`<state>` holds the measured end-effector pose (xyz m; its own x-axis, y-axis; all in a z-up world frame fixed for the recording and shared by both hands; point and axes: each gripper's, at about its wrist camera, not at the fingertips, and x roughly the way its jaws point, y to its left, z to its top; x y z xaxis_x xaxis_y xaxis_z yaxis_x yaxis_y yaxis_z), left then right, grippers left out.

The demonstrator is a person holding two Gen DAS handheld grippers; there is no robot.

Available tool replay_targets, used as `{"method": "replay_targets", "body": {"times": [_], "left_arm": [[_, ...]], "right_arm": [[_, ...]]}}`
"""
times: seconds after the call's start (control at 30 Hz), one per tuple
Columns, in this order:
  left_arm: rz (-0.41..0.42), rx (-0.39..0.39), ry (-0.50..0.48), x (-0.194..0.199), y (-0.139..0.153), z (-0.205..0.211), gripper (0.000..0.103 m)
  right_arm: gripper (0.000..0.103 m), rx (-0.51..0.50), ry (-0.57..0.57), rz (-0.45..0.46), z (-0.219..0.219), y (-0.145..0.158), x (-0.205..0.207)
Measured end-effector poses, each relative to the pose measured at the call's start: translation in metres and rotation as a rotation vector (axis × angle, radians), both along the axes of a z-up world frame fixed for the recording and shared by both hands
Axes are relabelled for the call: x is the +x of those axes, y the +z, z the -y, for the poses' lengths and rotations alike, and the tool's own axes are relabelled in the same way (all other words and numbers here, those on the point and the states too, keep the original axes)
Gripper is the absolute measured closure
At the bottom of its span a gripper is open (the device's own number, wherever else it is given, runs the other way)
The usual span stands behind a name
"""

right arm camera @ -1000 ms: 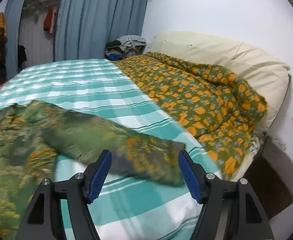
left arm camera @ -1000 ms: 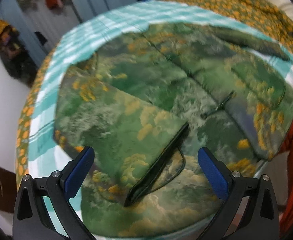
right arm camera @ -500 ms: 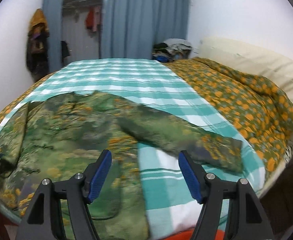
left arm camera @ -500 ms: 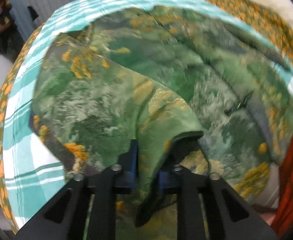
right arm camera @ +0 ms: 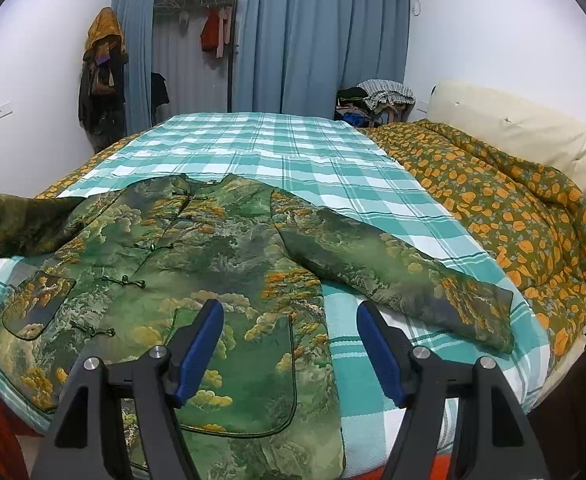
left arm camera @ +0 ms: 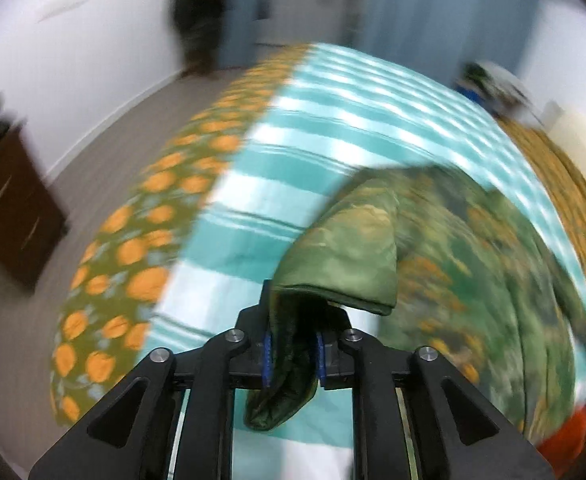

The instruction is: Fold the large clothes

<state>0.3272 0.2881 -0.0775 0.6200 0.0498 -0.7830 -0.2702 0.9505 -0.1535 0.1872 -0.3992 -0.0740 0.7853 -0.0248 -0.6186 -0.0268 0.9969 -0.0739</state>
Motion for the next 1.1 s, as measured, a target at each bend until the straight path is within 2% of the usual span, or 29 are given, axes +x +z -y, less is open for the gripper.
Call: {"method": "replay_targets", "body": {"times": [0.1,0.13,0.17,0.27,0.33,0.4,0.47,0.53,0.63,0.7,0.77,0.87,0.97,1.0,1.07,1.1], "left_arm": [[0.009,0.004,0.156,-0.013,-0.006,-0.043,0.066],[0.017,0.01,0.204,-0.019,-0.007,-0.053,0.057],[0.023,0.006,0.232,-0.024,-0.008,-0.06,0.052],[0.026,-0.033,0.267,-0.043,-0.013,-0.068,0.048],[0.009,-0.037,0.226,-0.049,-0.019,-0.058,0.043],[-0.021,-0.051,0.118,-0.052,-0.026,-0.029,0.038],[-0.061,-0.081,-0.023,-0.053,-0.035,0.01,0.03],[-0.112,-0.094,-0.151,-0.052,-0.047,0.048,0.027],[-0.205,-0.065,-0.303,-0.045,-0.071,0.104,0.027],[-0.25,-0.021,-0.36,-0.044,-0.086,0.129,0.027],[-0.286,-0.012,-0.381,-0.042,-0.102,0.141,0.027],[-0.346,-0.085,-0.365,-0.037,-0.123,0.144,0.027],[-0.353,-0.145,-0.34,-0.037,-0.133,0.139,0.029],[-0.353,-0.164,-0.338,-0.037,-0.133,0.138,0.034],[-0.36,-0.216,-0.346,-0.038,-0.133,0.137,0.06],[-0.356,-0.224,-0.35,-0.039,-0.133,0.138,0.063]], "right_arm": [[0.032,-0.012,0.009,-0.005,-0.001,0.001,0.0],[0.032,-0.014,0.014,-0.01,0.0,0.001,0.001],[0.032,-0.013,0.017,-0.017,0.001,0.001,0.001],[0.032,-0.014,0.013,-0.044,0.014,-0.002,0.002],[0.032,-0.02,0.005,-0.067,0.021,-0.005,0.003],[0.032,-0.02,-0.001,-0.112,0.032,-0.013,0.007],[0.032,-0.013,-0.009,-0.19,0.042,-0.025,0.014],[0.032,0.024,-0.013,-0.284,0.055,-0.041,0.021],[0.032,0.089,0.001,-0.403,0.068,-0.062,0.026],[0.032,0.141,0.019,-0.497,0.074,-0.081,0.026],[0.032,0.198,0.032,-0.572,0.078,-0.099,0.023],[0.032,0.242,0.051,-0.622,0.077,-0.117,0.02],[0.032,0.253,0.085,-0.635,0.07,-0.129,0.02],[0.032,0.256,0.095,-0.64,0.068,-0.132,0.02],[0.032,0.257,0.099,-0.641,0.066,-0.135,0.02],[0.032,0.255,0.1,-0.639,0.066,-0.135,0.02]]}}
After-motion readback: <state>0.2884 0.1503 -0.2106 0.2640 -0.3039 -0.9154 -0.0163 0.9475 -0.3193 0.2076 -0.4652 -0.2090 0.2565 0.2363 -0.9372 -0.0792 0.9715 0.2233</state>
